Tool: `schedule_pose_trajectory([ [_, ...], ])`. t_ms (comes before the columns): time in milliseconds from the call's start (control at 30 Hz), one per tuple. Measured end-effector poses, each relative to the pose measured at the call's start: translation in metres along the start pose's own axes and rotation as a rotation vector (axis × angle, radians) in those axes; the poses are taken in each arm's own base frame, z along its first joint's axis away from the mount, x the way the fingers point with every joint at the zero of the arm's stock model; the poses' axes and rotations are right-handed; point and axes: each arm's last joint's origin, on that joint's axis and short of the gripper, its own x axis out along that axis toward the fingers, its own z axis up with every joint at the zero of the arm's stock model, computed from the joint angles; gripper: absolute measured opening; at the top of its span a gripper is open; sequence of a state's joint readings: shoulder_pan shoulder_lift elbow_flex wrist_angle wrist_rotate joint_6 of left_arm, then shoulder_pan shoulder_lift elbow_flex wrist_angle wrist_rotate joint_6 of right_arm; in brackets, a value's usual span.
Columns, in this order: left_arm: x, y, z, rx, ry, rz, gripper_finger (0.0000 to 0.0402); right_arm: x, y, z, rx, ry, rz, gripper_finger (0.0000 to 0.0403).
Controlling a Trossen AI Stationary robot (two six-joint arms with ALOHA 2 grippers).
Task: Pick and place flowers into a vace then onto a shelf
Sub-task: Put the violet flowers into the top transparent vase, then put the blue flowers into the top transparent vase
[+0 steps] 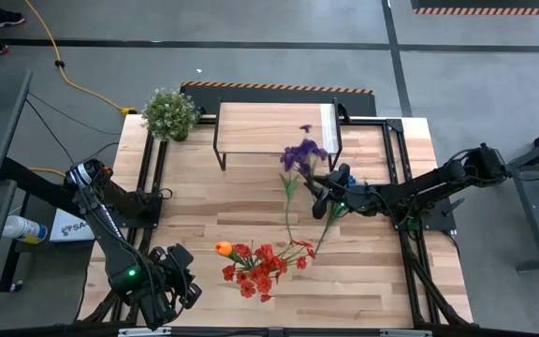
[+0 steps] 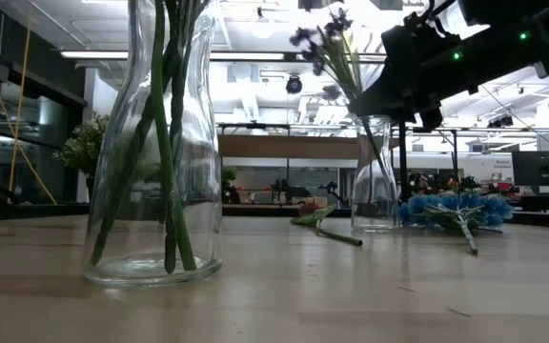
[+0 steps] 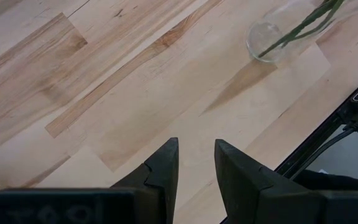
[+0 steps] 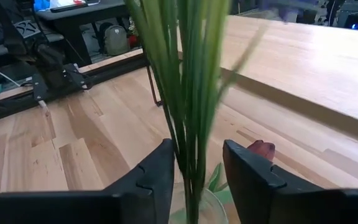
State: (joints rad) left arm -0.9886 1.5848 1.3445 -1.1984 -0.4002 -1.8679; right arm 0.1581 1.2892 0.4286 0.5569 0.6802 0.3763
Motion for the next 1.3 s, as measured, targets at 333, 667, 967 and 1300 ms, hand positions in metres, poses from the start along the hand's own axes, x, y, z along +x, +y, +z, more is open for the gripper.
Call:
schedule_pose_trajectory([
  [333, 0.0, 0.0, 0.0, 0.0, 0.0, 0.0, 0.0138, 0.0, 0.001, -0.001, 0.007, 0.019, 0.032, 0.0162],
  [667, 0.0, 0.0, 0.0, 0.0, 0.0, 0.001, 0.0138, 0.0, 0.002, -0.002, -0.005, 0.04, 0.079, 0.0178],
  [967, 0.0, 0.0, 0.0, 0.001, 0.0, 0.001, 0.0138, -0.001, 0.002, 0.0, -0.003, 0.037, 0.081, 0.0197],
  [1300, 0.0, 0.0, 0.0, 0.001, 0.0, 0.001, 0.0138, -0.017, -0.007, 0.011, -0.026, 0.068, 0.073, 0.0225],
])
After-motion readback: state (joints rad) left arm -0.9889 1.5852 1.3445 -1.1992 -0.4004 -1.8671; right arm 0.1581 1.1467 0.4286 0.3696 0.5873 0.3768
